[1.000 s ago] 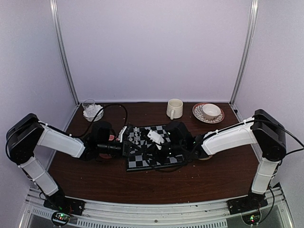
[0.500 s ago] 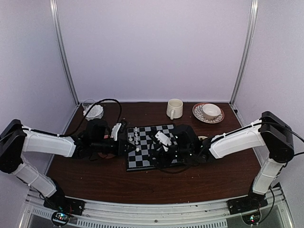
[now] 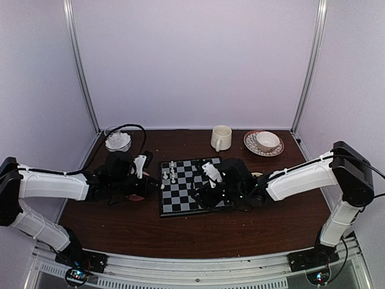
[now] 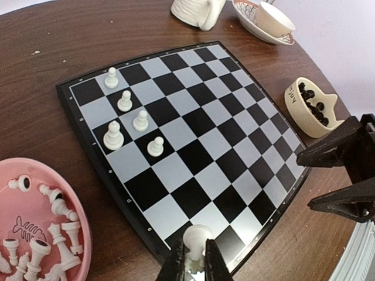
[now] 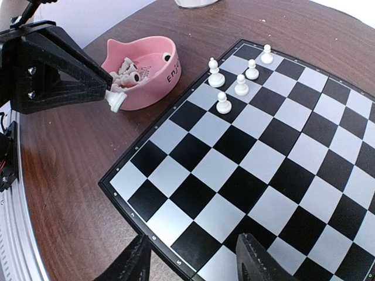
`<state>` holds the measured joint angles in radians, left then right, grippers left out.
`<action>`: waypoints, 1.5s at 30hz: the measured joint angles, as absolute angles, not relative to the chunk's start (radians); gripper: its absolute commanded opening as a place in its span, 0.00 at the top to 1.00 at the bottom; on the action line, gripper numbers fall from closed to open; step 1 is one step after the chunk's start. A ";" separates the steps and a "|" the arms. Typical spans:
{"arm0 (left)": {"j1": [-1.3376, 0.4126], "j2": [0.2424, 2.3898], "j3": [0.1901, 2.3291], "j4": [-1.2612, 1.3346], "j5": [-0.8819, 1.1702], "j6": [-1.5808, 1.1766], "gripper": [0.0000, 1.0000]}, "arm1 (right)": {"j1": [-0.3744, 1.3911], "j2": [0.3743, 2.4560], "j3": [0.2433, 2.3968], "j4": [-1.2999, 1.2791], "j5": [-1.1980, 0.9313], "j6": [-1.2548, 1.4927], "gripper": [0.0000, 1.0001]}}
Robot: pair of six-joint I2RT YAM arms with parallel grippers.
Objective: Set up the chess pieces on the board
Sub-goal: Place the rook at a1.
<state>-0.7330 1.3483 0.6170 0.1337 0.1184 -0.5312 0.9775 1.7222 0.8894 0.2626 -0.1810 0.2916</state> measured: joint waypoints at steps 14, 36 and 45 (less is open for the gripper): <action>-0.710 1.414 0.986 -0.175 -0.160 -0.506 1.00 | 0.981 1.631 0.870 0.265 -0.044 0.206 0.48; -0.593 1.999 1.587 -0.596 -0.138 -0.420 1.00 | 0.982 1.631 0.863 0.265 -0.049 0.204 0.47; -0.594 2.093 1.660 -0.624 -0.123 -0.405 1.00 | 0.982 1.631 0.863 0.265 -0.051 0.190 0.47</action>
